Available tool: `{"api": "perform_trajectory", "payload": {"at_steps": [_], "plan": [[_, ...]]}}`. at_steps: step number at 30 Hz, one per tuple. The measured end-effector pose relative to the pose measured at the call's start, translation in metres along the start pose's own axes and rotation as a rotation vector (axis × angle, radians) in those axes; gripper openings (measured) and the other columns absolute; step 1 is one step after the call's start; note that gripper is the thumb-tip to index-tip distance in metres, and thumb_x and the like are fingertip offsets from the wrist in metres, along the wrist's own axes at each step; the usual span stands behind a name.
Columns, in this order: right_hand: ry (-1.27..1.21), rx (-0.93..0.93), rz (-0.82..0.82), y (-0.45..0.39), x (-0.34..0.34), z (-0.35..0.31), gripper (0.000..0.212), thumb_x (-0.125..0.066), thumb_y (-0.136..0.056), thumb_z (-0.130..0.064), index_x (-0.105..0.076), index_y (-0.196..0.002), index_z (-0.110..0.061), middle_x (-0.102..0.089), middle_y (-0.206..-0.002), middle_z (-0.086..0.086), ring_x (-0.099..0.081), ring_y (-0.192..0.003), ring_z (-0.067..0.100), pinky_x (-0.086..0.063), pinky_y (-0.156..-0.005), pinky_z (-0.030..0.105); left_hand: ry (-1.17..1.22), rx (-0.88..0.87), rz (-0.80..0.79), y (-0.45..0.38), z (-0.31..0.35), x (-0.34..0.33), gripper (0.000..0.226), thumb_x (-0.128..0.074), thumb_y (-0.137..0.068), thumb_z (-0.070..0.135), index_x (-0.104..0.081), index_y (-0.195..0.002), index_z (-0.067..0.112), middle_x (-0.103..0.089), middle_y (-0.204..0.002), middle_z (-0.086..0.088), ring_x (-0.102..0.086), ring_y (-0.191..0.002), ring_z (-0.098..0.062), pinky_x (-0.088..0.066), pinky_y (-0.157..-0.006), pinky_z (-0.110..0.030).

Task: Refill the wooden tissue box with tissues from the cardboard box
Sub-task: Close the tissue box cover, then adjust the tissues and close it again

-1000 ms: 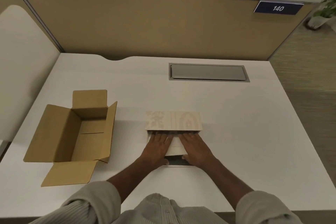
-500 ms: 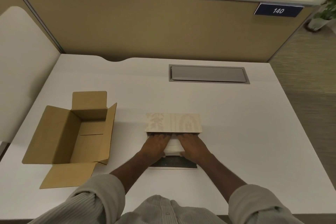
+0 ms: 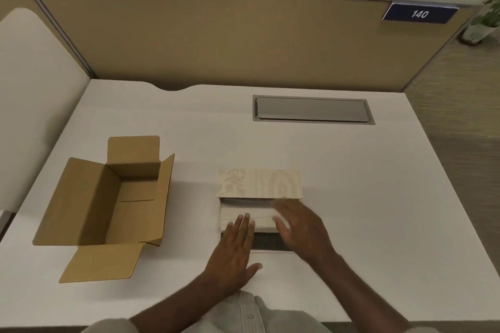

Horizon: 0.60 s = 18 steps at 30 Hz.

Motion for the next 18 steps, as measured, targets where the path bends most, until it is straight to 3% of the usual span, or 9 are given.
{"api": "perform_trajectory", "payload": {"at_steps": [3, 7, 11, 15, 18], "plan": [[0.075, -0.024, -0.001, -0.045, 0.005, 0.007, 0.053, -0.062, -0.094, -0.035, -0.051, -0.14, -0.01, -0.052, -0.144, 0.009, -0.046, -0.136, 0.022, -0.035, -0.115, 0.04, -0.045, 0.068, -0.05, 0.01, 0.006, -0.009, 0.097, -0.044, -0.088, 0.067, -0.015, -0.152, 0.001, -0.006, -0.161, -0.021, -0.01, -0.149, -0.037, 0.01, -0.117, -0.045], [0.226, -0.133, -0.308, -0.097, -0.032, 0.024, 0.069, -0.034, -0.1, -0.054, -0.027, -0.152, -0.009, -0.027, -0.16, 0.01, -0.022, -0.148, 0.024, -0.015, -0.122, 0.042, -0.025, 0.12, -0.11, -0.002, 0.006, -0.02, 0.097, -0.024, -0.092, 0.07, 0.023, -0.149, 0.007, 0.034, -0.155, -0.016, 0.03, -0.144, -0.035, 0.025, -0.115, -0.046], [0.304, -0.099, -0.408, -0.111, -0.055, 0.022, 0.07, -0.028, -0.1, -0.058, -0.03, -0.15, -0.008, -0.032, -0.157, 0.011, -0.026, -0.146, 0.024, -0.015, -0.121, 0.043, -0.037, 0.201, -0.184, -0.008, -0.002, -0.028, 0.099, -0.019, -0.09, 0.074, 0.02, -0.15, 0.007, 0.031, -0.157, -0.016, 0.031, -0.141, -0.034, 0.023, -0.114, -0.046], [0.219, -0.112, -0.374, -0.102, -0.054, 0.016, 0.065, -0.034, -0.1, -0.055, -0.039, -0.146, -0.01, -0.042, -0.152, 0.009, -0.036, -0.141, 0.023, -0.023, -0.119, 0.04, -0.037, 0.218, -0.238, -0.01, -0.006, -0.037, 0.102, -0.019, -0.087, 0.078, 0.018, -0.15, 0.007, 0.028, -0.159, -0.015, 0.032, -0.14, -0.033, 0.021, -0.112, -0.045], [0.153, -0.119, -0.323, -0.083, -0.043, 0.007, 0.058, -0.037, -0.1, -0.053, -0.048, -0.141, -0.013, -0.049, -0.147, 0.008, -0.044, -0.136, 0.022, -0.03, -0.116, 0.038, -0.025, 0.232, -0.255, -0.011, -0.006, -0.038, 0.104, -0.016, -0.085, 0.08, 0.015, -0.151, 0.006, 0.021, -0.161, -0.016, 0.02, -0.148, -0.035, 0.015, -0.116, -0.046]]}}
Point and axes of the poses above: each hand's wrist, its own y-axis away from the middle knuckle, its own x-axis out of the back of the hand, z = x × y, the point moved 8 cm from there along -y, towards the middle knuckle
